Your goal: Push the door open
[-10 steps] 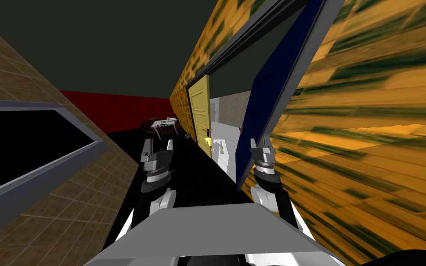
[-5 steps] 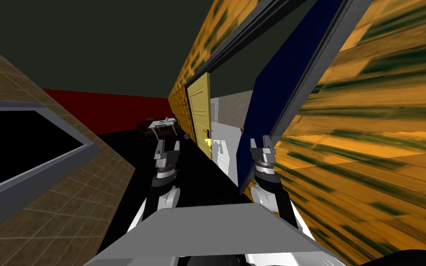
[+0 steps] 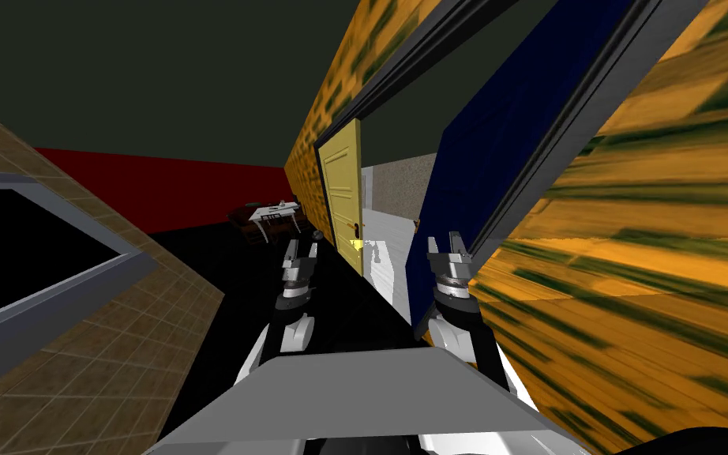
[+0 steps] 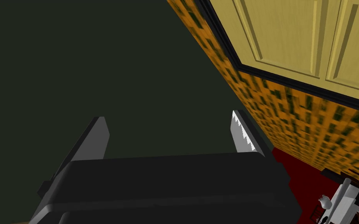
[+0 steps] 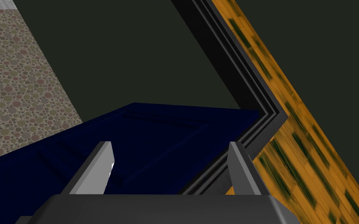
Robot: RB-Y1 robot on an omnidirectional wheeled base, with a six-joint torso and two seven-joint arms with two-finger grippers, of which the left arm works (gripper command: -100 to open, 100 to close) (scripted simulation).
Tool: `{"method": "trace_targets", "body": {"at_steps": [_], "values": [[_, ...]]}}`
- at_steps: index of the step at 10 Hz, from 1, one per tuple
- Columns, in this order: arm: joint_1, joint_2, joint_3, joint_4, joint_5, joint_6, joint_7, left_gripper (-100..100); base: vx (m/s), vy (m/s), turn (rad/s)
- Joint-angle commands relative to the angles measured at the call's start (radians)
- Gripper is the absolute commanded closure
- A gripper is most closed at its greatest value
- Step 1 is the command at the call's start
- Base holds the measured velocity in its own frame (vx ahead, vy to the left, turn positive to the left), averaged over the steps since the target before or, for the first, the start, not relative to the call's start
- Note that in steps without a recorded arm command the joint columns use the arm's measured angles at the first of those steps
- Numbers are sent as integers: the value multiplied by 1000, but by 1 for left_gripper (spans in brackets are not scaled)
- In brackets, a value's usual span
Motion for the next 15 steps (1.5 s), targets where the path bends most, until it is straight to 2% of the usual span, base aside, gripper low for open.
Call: {"method": "trace_targets", "body": {"at_steps": [1, 7, 15], "values": [[-21, 6, -8, 32, -2, 7, 5, -100, 107, 71, -22], [-101, 24, -42, 165, -12, 25, 22, -100, 96, 70, -31], [-225, 40, -95, 371, -27, 53, 49, -100, 94, 81, -35]]}}
